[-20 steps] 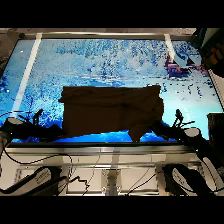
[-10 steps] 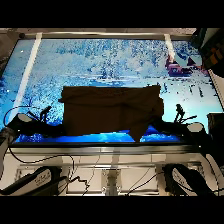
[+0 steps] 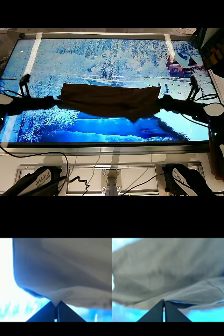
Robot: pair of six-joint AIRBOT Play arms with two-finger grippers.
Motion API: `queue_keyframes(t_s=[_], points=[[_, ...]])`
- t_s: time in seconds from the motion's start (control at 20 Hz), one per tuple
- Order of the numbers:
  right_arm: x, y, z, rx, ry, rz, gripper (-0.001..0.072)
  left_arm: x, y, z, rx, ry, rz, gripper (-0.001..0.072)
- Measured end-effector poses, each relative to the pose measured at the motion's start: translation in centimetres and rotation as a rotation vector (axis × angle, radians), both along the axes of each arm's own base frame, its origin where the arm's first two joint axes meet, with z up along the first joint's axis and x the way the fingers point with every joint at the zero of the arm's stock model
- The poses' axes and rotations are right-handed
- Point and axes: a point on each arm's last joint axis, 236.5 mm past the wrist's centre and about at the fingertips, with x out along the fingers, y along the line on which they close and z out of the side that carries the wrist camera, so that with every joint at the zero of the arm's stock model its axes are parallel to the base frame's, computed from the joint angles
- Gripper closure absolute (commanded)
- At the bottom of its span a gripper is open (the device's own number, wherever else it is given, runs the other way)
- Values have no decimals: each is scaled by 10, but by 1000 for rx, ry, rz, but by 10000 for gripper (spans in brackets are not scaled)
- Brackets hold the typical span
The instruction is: Fold the clothes and pants, and hang the long-sleeved shirts on hangers.
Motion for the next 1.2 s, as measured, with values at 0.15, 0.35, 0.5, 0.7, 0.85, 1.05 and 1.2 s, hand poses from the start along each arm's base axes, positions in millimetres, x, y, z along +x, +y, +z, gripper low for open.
queue_keyframes(t_s=[0.15, 0.35, 0.5, 0.7, 0.85, 1.05, 1.2], points=[[30, -20, 19, 0, -83, -118, 702, 41, 4, 32, -37, -158, 113, 696], [64, -45, 2, 29, -68, -272, 702, 89, 9, 43, -27, -296, 253, 697], [87, -61, -29, 91, -11, -395, 702, 114, 10, 26, 8, -331, 326, 697], [106, -74, -69, 152, 58, -518, 702, 142, 8, -4, 46, -328, 367, 696], [117, -73, -84, 154, 64, -561, 702, 157, 7, -22, 61, -317, 377, 696], [142, -68, -79, 131, 5, -583, 701, 167, 8, -29, 74, -322, 389, 657], [158, -66, -72, 80, -39, -552, 149, 170, 11, -29, 82, -330, 399, 12]])
